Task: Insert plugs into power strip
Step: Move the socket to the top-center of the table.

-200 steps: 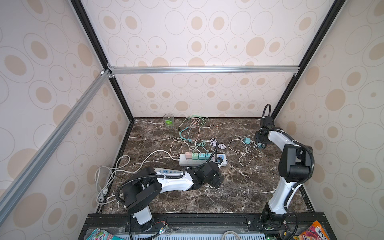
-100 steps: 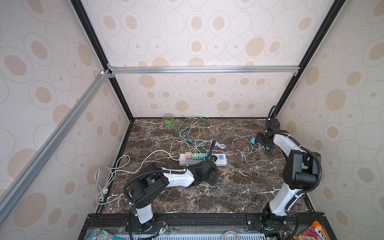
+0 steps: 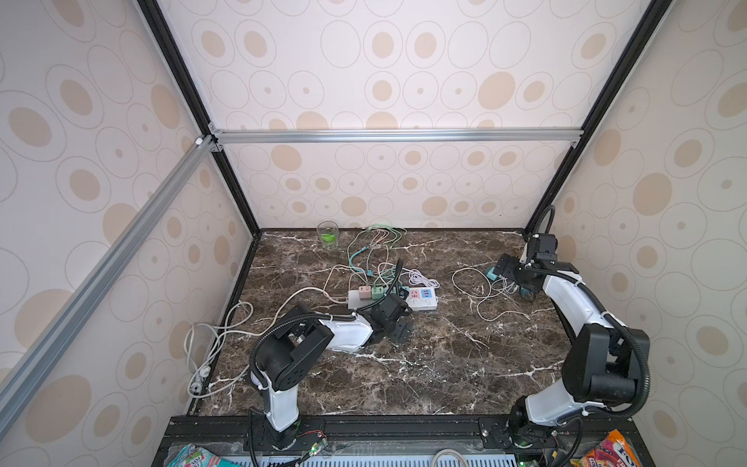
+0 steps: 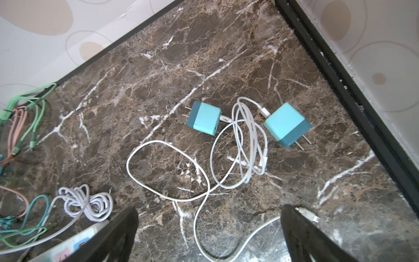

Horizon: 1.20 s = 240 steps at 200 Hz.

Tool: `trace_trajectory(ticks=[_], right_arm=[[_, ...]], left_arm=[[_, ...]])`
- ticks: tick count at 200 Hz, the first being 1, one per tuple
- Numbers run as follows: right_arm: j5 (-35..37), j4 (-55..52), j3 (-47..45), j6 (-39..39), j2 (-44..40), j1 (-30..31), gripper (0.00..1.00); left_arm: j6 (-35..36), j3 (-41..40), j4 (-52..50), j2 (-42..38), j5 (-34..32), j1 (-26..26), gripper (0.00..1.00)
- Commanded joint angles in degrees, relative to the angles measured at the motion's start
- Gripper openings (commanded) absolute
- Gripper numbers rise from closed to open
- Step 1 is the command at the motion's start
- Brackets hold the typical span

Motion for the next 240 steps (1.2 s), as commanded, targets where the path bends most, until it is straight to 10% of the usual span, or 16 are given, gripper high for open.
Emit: trace_trajectory(ticks=[1, 63, 164, 204, 240], right_arm=[[-1.68, 0.67, -0.74, 2.93, -2.58, 0.32, 1.00], [-2.45, 8.32, -6.32, 2.79, -9.46, 0.99, 1.00], [24.24, -11.94, 4.17, 6.20, -3.72, 2.94, 1.00], [20.57, -6.28, 1.56, -1.02, -6.31, 3.06, 1.00], [-3.57, 4.60, -4.53, -7.04, -11.41, 4.50, 1.00]], left_arm=[[5.06, 3.45, -0.73, 1.88, -2.28, 2.44, 0.98], [6.88, 9.00, -1.05, 5.78, -0.63, 9.05, 0.98], [6.67, 14.00, -3.56, 6.53, -0.50, 11.35, 0.99], [-1.00, 8.46, -3.86, -1.12, 0.43, 11.25, 0.98], [-12.07, 2.19, -1.90, -8.47, 1.66, 9.93, 0.98]])
